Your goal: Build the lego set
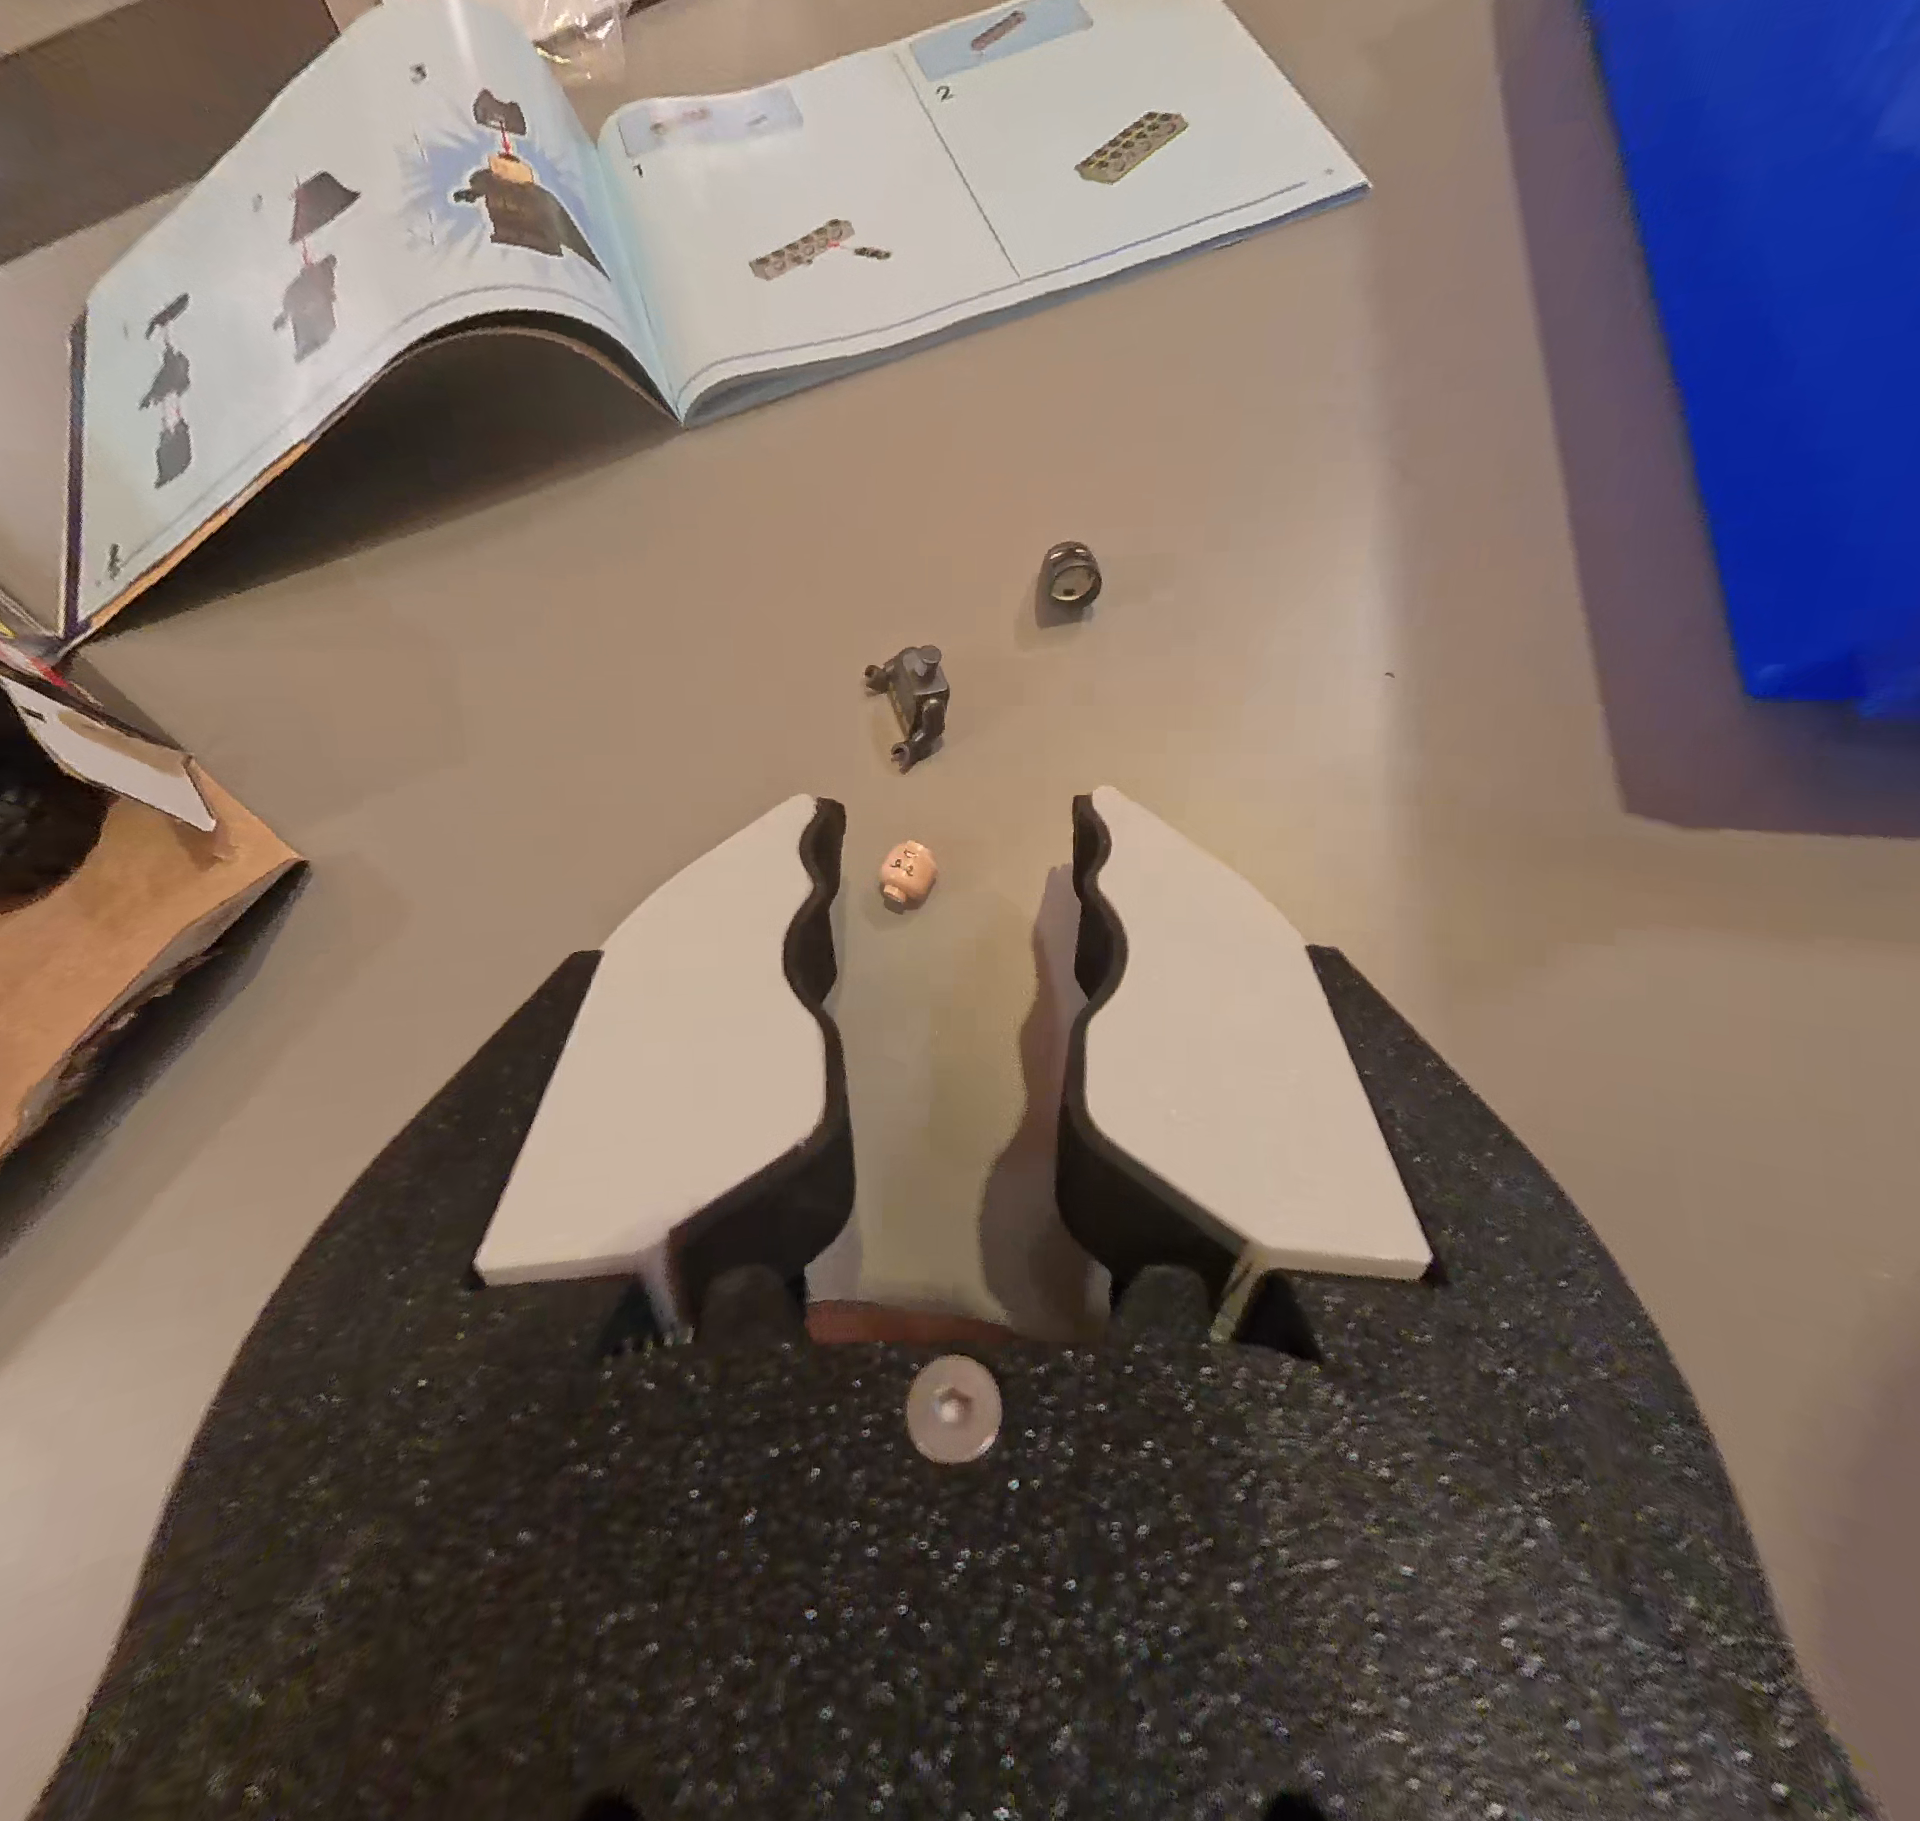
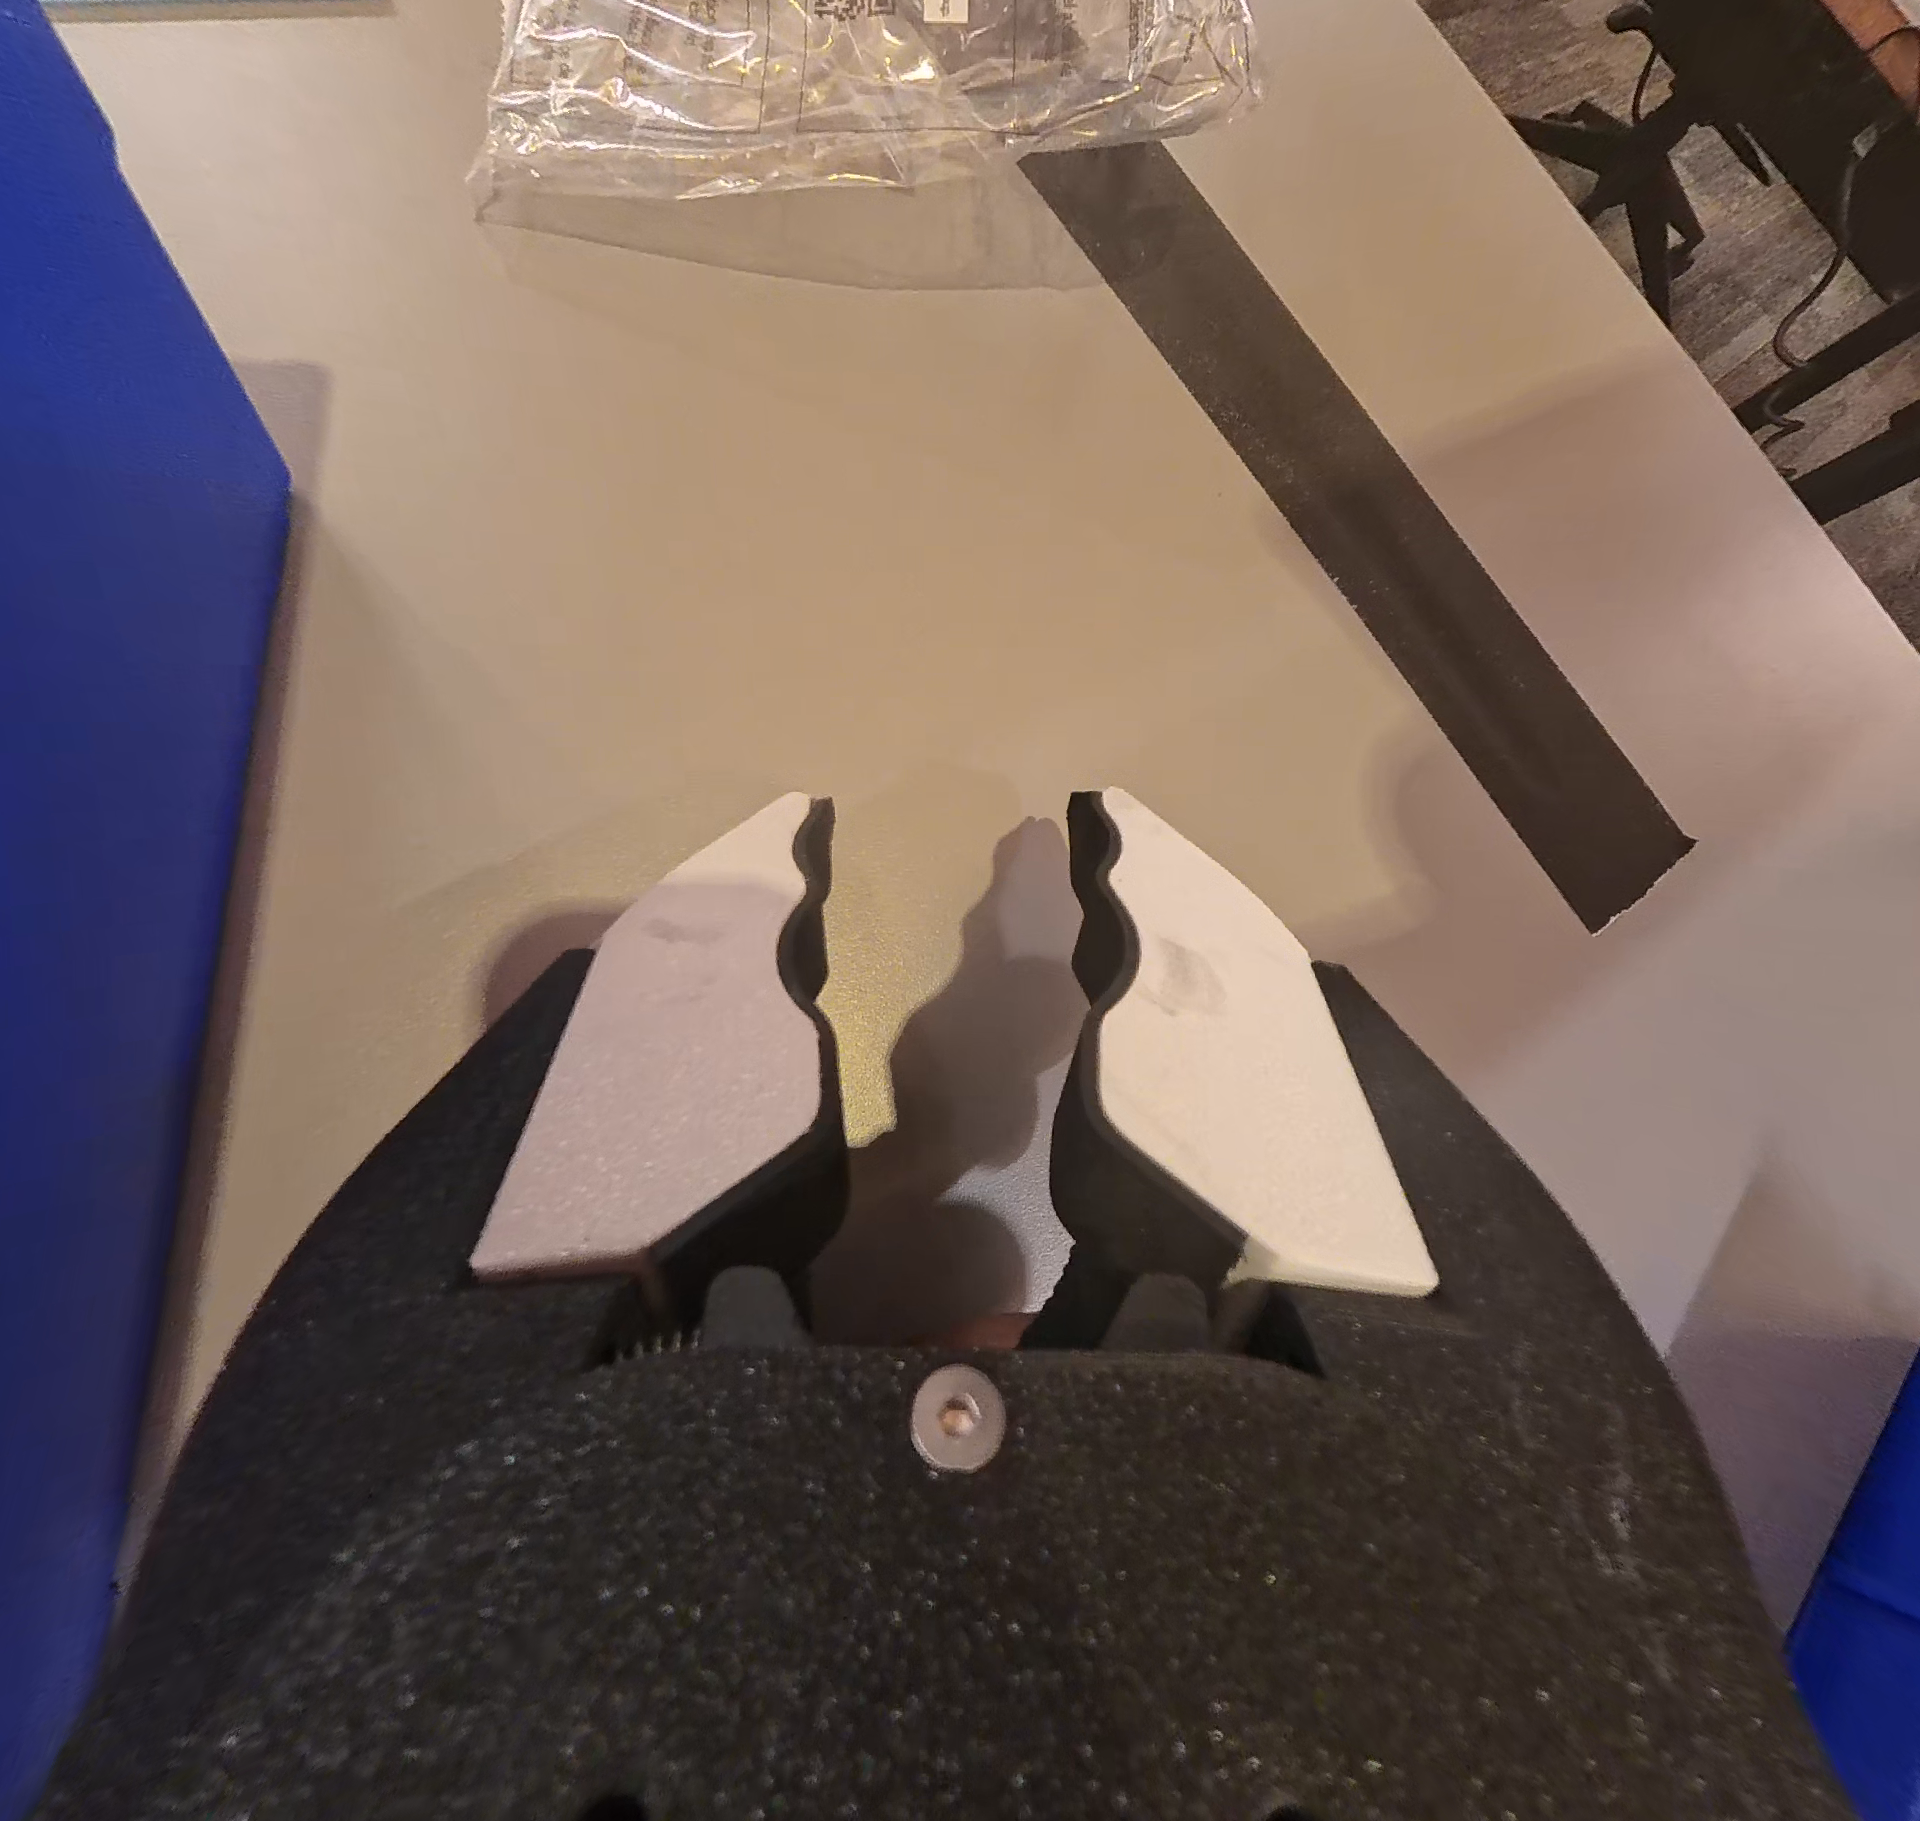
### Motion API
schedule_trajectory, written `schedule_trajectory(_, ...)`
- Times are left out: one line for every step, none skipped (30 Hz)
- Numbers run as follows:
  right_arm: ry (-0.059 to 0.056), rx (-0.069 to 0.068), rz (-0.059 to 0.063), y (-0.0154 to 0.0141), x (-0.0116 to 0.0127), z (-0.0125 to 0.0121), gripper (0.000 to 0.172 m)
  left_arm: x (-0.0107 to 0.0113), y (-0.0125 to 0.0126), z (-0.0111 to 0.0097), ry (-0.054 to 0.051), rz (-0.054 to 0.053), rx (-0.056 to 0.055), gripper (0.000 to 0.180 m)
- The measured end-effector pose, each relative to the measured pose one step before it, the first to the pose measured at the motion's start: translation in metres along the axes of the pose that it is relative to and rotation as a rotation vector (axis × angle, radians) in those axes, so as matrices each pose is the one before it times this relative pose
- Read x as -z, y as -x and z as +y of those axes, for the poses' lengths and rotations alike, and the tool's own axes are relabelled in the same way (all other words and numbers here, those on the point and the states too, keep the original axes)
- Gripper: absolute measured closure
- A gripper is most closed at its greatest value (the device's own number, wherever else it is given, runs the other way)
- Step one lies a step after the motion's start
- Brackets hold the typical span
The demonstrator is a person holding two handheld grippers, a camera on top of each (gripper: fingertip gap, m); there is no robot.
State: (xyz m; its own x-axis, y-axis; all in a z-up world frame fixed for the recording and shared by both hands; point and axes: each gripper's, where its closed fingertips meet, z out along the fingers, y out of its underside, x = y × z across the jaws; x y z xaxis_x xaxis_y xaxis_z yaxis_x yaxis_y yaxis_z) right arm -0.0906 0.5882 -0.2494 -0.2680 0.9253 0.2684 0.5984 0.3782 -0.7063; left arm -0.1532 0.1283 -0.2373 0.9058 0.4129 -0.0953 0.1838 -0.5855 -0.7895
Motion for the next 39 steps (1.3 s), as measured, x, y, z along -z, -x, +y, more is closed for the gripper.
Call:
schedule_trajectory(0.0004, 0.0003, -0.0013, 0.00015, -0.00011, 0.00007, 0.127, 0.0009, -0.00005, -0.0007, -0.006, -0.0028, 0.0, 0.137)
schedule_trajectory(0.0005, 0.0005, -0.0011, 0.0001, -0.0001, 0.00008, 0.127, 0.00095, 0.0, -0.00118, -0.0074, 0.0003, 0.0061, 0.137)
schedule_trajectory(0.0001, 0.0, 0.0001, 0.00008, 0.00001, -0.00002, 0.127, 0.00094, -0.00044, -0.00177, -0.0088, 0.005, 0.0094, 0.137)
schedule_trajectory(0.0, 0.0, 0.0007, -0.00009, 0.0, 0.0, 0.127, 0.00098, -0.00079, -0.00209, -0.0094, 0.0062, 0.0071, 0.137)
schedule_trajectory(-0.0003, 0.0007, 0.0007, -0.00002, 0.00005, -0.00002, 0.127, 0.00098, -0.00043, -0.00225, -0.0092, 0.002, 0.0027, 0.137)
schedule_trajectory(-0.0006, 0.0011, 0.0012, 0.00001, 0.0001, -0.00003, 0.127, 0.00077, 0.00025, -0.00181, -0.0047, -0.002, -0.0016, 0.137)
schedule_trajectory(-0.0009, 0.0018, 0.0013, 0.00004, 0.00008, -0.00011, 0.127, 0.00044, 0.00061, -0.00102, 0.0021, -0.0037, -0.0054, 0.137)
schedule_trajectory(-0.001, 0.0021, 0.001, 0.00017, 0.00015, -0.0001, 0.127, 0.00031, 0.00111, -0.00045, 0.0057, -0.006, -0.007, 0.137)
schedule_trajectory(-0.0008, 0.0017, 0.0005, 0.00012, 0.00001, -0.00016, 0.127, 0.00031, 0.00092, -0.00082, 0.0045, -0.0056, -0.0065, 0.137)
schedule_trajectory(-0.0004, 0.0009, -0.0004, 0.00011, 0.00005, -0.00003, 0.127, 0.00055, 0.00037, -0.00139, 0.0014, -0.0028, -0.0047, 0.137)
schedule_trajectory(-0.0002, 0.0006, -0.0012, 0.00023, 0.00006, -0.00001, 0.127, 0.00081, -0.00006, -0.00197, -0.0018, -0.0016, -0.0027, 0.137)
schedule_trajectory(-0.0002, 0.0006, -0.0012, 0.00012, -0.00001, -0.00003, 0.127, 0.00102, -0.00038, -0.0027, -0.0047, -0.0014, -0.0016, 0.137)
schedule_trajectory(-0.0001, 0.0004, -0.0007, 0.00018, 0.00006, 0.00001, 0.127, 0.00124, -0.00079, -0.0032, -0.0077, -0.0009, -0.002, 0.137)
schedule_trajectory(-0.0001, 0.0004, -0.001, 0.00013, -0.00007, 0.00006, 0.127, 0.00128, -0.00124, -0.00333, -0.0088, -0.0007, -0.0028, 0.137)
schedule_trajectory(0.0, 0.0003, -0.0014, 0.00015, 0.0, -0.00001, 0.127, 0.00129, -0.00137, -0.00316, -0.0077, -0.0011, -0.0034, 0.138)
schedule_trajectory(-0.0002, 0.0006, -0.0011, 0.00011, -0.00002, -0.00003, 0.127, 0.001, -0.00183, -0.00312, -0.007, 0.0003, -0.0046, 0.138)
schedule_trajectory(-0.0004, 0.0009, 0.0, 0.00016, 0.00004, -0.00007, 0.127, 0.00088, -0.00216, -0.00371, -0.0097, 0.0013, -0.0065, 0.138)
schedule_trajectory(-0.0004, 0.0009, 0.0004, 0.00001, 0.00005, -0.00003, 0.127, 0.00103, -0.00247, -0.00462, -0.0148, 0.0013, -0.0083, 0.138)
schedule_trajectory(-0.0004, 0.0009, 0.0005, 0.00012, -0.00002, 0.0, 0.128, 0.00124, -0.00289, -0.00567, -0.0179, 0.0027, -0.0091, 0.139)
schedule_trajectory(-0.0002, 0.0005, 0.0005, -0.00007, 0.00006, 0.00003, 0.128, 0.00128, -0.00364, -0.00664, -0.0189, 0.0061, -0.0092, 0.139)
schedule_trajectory(-0.0001, 0.0001, 0.0004, 0.00004, -0.00001, -0.00005, 0.128, 0.0015, -0.00434, -0.00799, -0.0216, 0.0093, -0.0092, 0.14)
schedule_trajectory(-0.0001, 0.0002, 0.0003, -0.00005, -0.00001, -0.00001, 0.128, 0.00153, -0.00494, -0.00962, -0.0261, 0.0122, -0.01, 0.14)
schedule_trajectory(-0.0002, 0.0004, 0.0003, 0.00003, -0.00001, -0.00006, 0.128, 0.00132, -0.00604, -0.01082, -0.029, 0.0167, -0.0112, 0.14)
schedule_trajectory(-0.0002, 0.0003, 0.0002, -0.00002, 0.00006, 0.00004, 0.128, 0.0009, -0.00647, -0.01189, -0.0306, 0.0193, -0.0115, 0.14)
schedule_trajectory(-0.0001, 0.0002, 0.0001, 0.0001, -0.00007, 0.00002, 0.128, 0.00022, -0.00726, -0.01218, -0.0288, 0.0225, -0.0114, 0.141)
schedule_trajectory(0.0, 0.0001, -0.0002, 0.00003, 0.0, 0.0, 0.128, -0.00046, -0.00782, -0.01209, -0.026, 0.0251, -0.0116, 0.141)
schedule_trajectory(0.0, 0.0, -0.0002, 0.00002, 0.0, 0.0, 0.128, -0.00133, -0.00793, -0.01176, -0.0248, 0.0247, -0.0126, 0.141)
schedule_trajectory(-0.0002, 0.0004, -0.0001, -0.00002, -0.00001, -0.00002, 0.128, -0.0021, -0.00798, -0.01076, -0.0211, 0.0255, -0.0136, 0.142)
schedule_trajectory(-0.0003, 0.0008, 0.0, 0.00015, 0.00005, -0.00006, 0.128, -0.00294, -0.00795, -0.00947, -0.0166, 0.0254, -0.0129, 0.142)
schedule_trajectory(-0.0005, 0.0011, 0.0001, 0.00003, 0.00004, -0.00004, 0.128, -0.00364, -0.00749, -0.00834, -0.0126, 0.0239, -0.012, 0.142)
schedule_trajectory(-0.0005, 0.0014, -0.0003, 0.00018, 0.00011, -0.00003, 0.128, -0.00408, -0.0072, -0.00704, -0.0085, 0.023, -0.0121, 0.142)
schedule_trajectory(-0.0004, 0.0011, -0.0004, 0.00019, 0.00004, -0.00008, 0.128, -0.00455, -0.00691, -0.00605, -0.0061, 0.0224, -0.0124, 0.142)
schedule_trajectory(-0.0003, 0.0007, -0.0013, 0.00024, -0.00009, -0.00001, 0.128, -0.00482, -0.00663, -0.00547, -0.0061, 0.0221, -0.012, 0.142)
schedule_trajectory(0.0, 0.0002, -0.0019, 0.00023, 0.0, 0.0, 0.128, -0.00505, -0.00611, -0.0052, -0.0077, 0.0211, -0.0108, 0.142)
schedule_trajectory(0.0002, -0.0002, -0.0027, 0.00025, -0.00006, 0.00001, 0.128, -0.00543, -0.00494, -0.00466, -0.0069, 0.0167, -0.0072, 0.142)
schedule_trajectory(0.0002, -0.0001, -0.003, 0.00027, -0.00006, 0.00001, 0.128, -0.00578, -0.00373, -0.00368, -0.0005, 0.0117, -0.002, 0.142)
schedule_trajectory(0.0001, 0.0002, -0.0024, 0.0002, 0.00001, 0.00005, 0.128, -0.00596, -0.00366, -0.00345, 0.0007, 0.013, -0.0017, 0.142)
schedule_trajectory(0.0, 0.0004, -0.0023, 0.00033, -0.00008, -0.0001, 0.129, -0.00595, -0.00427, -0.00398, -0.0034, 0.0159, -0.0043, 0.142)
schedule_trajectory(-0.0001, 0.0004, -0.0026, 0.00031, 0.0, -0.00001, 0.129, -0.00607, -0.00471, -0.00447, -0.0055, 0.0164, -0.0083, 0.142)
